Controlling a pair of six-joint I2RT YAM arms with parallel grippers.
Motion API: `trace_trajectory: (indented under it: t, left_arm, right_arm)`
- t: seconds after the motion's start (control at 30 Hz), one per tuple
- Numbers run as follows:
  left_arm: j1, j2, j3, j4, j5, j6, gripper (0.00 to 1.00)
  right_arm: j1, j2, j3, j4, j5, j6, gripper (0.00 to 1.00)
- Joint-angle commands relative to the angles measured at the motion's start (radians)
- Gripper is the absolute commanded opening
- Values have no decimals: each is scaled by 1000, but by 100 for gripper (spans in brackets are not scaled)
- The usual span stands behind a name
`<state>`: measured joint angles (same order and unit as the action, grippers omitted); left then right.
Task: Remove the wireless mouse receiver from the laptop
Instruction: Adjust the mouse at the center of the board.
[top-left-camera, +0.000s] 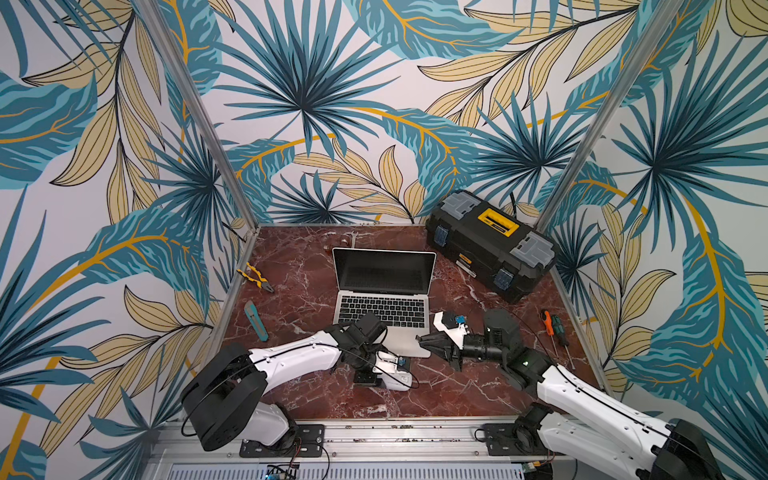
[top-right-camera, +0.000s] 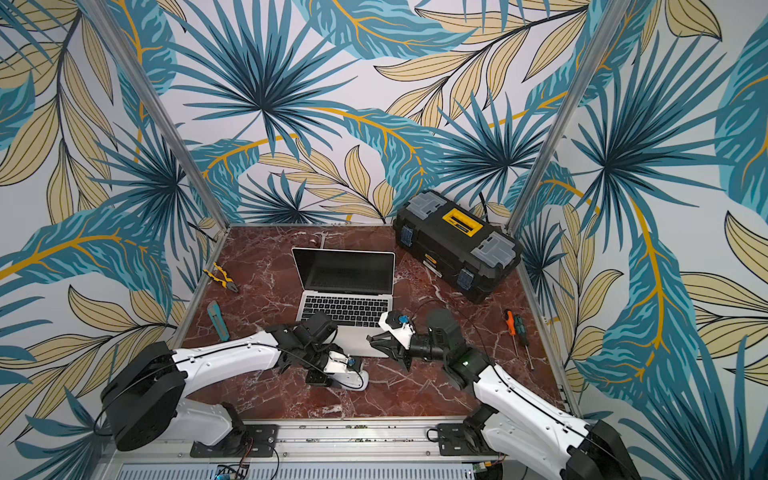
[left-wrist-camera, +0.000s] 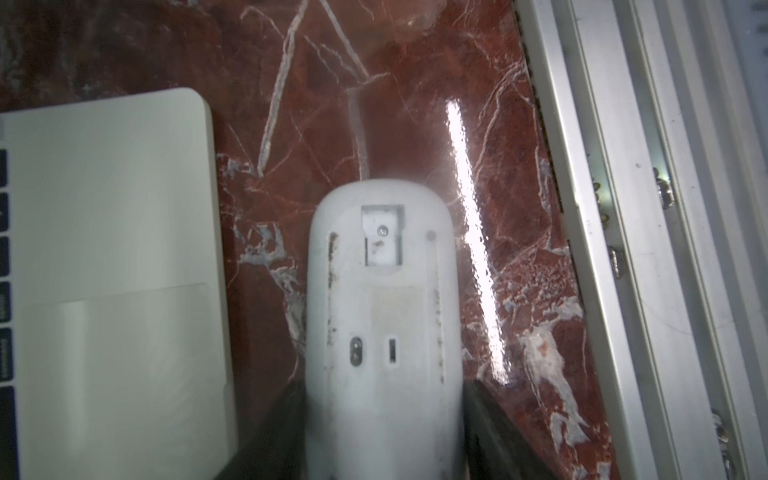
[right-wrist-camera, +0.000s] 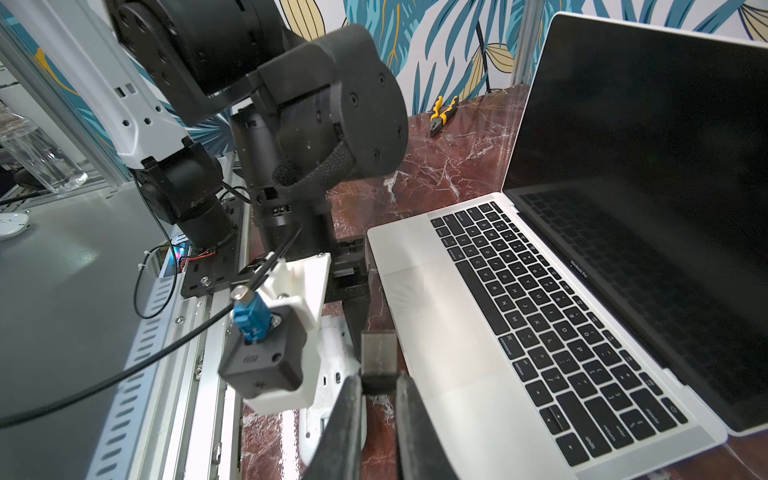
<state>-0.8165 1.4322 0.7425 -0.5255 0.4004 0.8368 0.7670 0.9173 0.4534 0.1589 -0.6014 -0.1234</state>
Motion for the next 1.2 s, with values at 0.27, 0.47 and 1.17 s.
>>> trace_trajectory:
  t: [0.27, 0.47, 1.17]
  left_arm:
    - [-97, -19, 104, 174, 12, -231, 55]
    - [-146, -20, -6, 317, -40, -322, 54]
    - [-185, 69, -238, 700, -168, -479, 71]
  right_arm:
    - [5, -90, -21, -45, 108, -8, 0]
    - [4, -128, -14, -70, 148, -16, 0]
    - [3, -151, 4, -164, 235, -22, 0]
